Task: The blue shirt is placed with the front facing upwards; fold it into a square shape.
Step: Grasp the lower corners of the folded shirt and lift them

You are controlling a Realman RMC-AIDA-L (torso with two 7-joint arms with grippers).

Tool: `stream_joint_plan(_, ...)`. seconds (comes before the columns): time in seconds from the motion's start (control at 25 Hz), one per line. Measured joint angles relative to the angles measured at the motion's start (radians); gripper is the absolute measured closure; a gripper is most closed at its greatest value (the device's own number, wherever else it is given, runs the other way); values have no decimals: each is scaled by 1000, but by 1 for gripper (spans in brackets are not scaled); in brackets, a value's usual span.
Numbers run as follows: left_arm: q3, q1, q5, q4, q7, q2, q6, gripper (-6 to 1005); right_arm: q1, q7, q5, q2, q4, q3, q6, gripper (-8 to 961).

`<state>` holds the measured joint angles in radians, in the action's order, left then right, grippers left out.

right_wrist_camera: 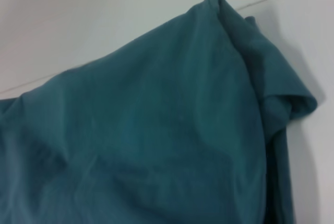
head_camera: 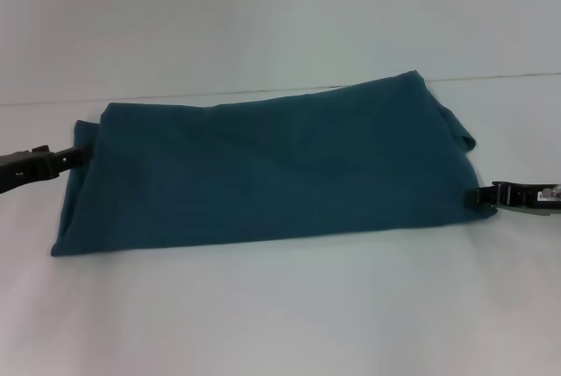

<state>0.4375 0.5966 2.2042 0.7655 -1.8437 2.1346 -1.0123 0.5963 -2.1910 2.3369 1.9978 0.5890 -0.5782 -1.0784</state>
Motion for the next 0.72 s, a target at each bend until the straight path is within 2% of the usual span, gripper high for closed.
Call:
stream_joint_plan(0.36,9,-6,0,-2,0,2,-4,185,-8,7,0,0,7,0,-1,896)
stream_joint_plan(0.56,12,-12,14,-3,1,4,1,185,-11,20,-4,-3,7,6,-4,942)
stream_joint_plan(0.72,12,-18,41,-4,2,5,5,185,-12,33,-6,-4,9,7,-16,937)
